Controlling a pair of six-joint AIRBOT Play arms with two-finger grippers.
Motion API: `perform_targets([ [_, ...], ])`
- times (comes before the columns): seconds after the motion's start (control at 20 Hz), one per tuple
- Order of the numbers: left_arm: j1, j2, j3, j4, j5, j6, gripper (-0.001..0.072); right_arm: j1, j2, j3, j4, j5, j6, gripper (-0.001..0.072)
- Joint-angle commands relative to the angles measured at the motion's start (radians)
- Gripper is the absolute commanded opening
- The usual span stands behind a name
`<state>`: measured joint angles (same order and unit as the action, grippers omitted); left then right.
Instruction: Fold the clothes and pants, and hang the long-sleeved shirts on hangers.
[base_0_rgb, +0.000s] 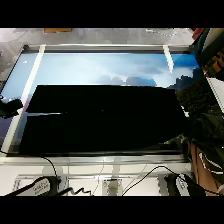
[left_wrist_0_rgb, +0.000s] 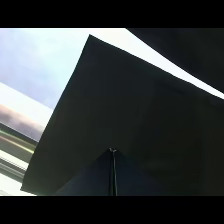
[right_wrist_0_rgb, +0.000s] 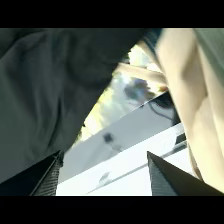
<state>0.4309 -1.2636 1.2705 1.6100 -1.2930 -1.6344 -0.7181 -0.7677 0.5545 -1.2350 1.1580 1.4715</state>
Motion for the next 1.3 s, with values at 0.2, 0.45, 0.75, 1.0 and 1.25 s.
perform_targets([
  [0.2,0.0,-0.07,-0.001,-0.002,0.022,0.002,0.0011,-0.026,-0.173,-0.065,0.307,-0.253,-0.071,0.0557],
  [0.45,0.001,-0.113,-0.001,-0.002,0.048,0.005,0.0011,-0.025,-0.303,-0.065,0.403,-0.385,-0.157,0.0549],
  [0.75,0.002,-0.139,-0.001,0.021,0.046,0.005,0.0011,-0.023,-0.325,-0.064,0.4,-0.388,-0.317,0.0195],
  [1.0,0.003,-0.128,-0.001,0.117,-0.012,0.006,0.0011,-0.023,-0.241,-0.062,0.389,-0.383,-0.367,0.0017],
  [1.25,0.04,-0.037,-0.021,0.076,-0.081,0.146,0.0009,-0.023,-0.02,-0.062,0.329,-0.307,-0.364,0.0017],
])
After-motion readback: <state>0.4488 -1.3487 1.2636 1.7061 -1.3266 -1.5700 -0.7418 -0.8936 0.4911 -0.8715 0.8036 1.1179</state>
